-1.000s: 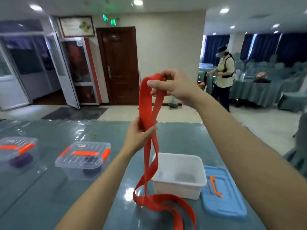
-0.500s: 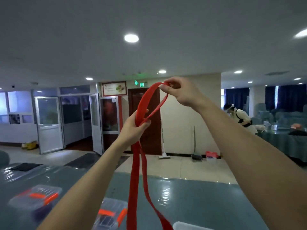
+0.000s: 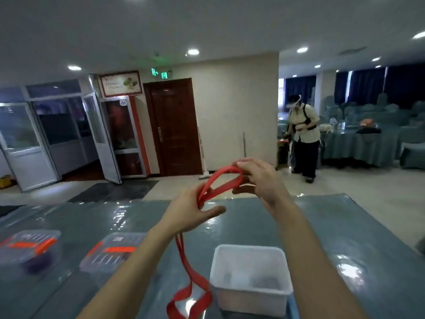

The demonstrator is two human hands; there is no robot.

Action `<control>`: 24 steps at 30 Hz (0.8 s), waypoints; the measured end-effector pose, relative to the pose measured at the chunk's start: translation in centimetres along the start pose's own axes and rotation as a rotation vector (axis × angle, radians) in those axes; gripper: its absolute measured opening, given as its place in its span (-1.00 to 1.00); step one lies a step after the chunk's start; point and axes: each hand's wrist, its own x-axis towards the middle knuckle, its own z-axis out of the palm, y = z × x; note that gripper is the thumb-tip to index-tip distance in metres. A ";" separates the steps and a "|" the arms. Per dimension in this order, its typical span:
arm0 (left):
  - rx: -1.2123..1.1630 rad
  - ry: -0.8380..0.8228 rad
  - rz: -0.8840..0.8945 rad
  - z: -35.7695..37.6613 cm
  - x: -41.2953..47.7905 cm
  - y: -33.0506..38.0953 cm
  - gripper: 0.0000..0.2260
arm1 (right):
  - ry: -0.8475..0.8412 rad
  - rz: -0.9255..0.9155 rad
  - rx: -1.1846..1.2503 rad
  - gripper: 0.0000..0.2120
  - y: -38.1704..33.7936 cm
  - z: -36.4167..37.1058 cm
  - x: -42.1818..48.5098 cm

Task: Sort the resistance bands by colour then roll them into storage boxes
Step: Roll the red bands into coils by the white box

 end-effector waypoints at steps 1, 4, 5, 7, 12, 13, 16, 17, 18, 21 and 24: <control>0.119 -0.025 0.033 1.7 -0.9 -0.4 -0.57 | 0.079 0.104 0.036 -0.86 2.6 -1.2 -1.5; 0.300 -0.165 0.051 6.4 -3.7 -1.1 -0.44 | 0.206 0.336 0.060 -0.90 9.4 -4.4 -6.0; 0.290 -0.227 0.046 7.7 -4.7 -1.2 -0.43 | 0.215 0.390 0.096 -0.90 10.7 -5.4 -7.5; 0.172 -0.396 0.001 10.1 -6.7 -1.0 -0.46 | 0.222 0.465 0.155 -0.83 12.3 -7.2 -10.1; -0.222 -0.516 -0.133 15.7 -11.8 0.1 -0.64 | 0.175 0.611 0.220 -0.73 14.8 -11.3 -13.9; -0.244 -0.485 -0.137 16.4 -12.5 0.3 -0.64 | 0.178 0.642 0.249 -0.74 15.4 -11.9 -14.4; -0.195 -0.415 -0.142 17.5 -13.7 0.9 -0.67 | 0.134 0.736 0.286 -0.76 17.6 -13.4 -15.7; -0.177 -0.403 -0.137 17.7 -14.0 0.9 -0.68 | 0.088 0.758 0.275 -0.76 18.3 -13.6 -16.0; -0.177 -0.401 -0.136 17.8 -14.3 1.0 -0.69 | 0.044 0.775 0.269 -0.76 19.0 -13.7 -16.4; -0.161 -0.422 -0.144 17.9 -14.7 1.4 -0.70 | -0.001 0.780 0.322 -0.80 20.0 -14.2 -17.3; -0.097 -0.406 -0.097 17.9 -14.4 2.4 -0.59 | -0.005 0.740 0.383 -0.77 19.9 -14.5 -17.3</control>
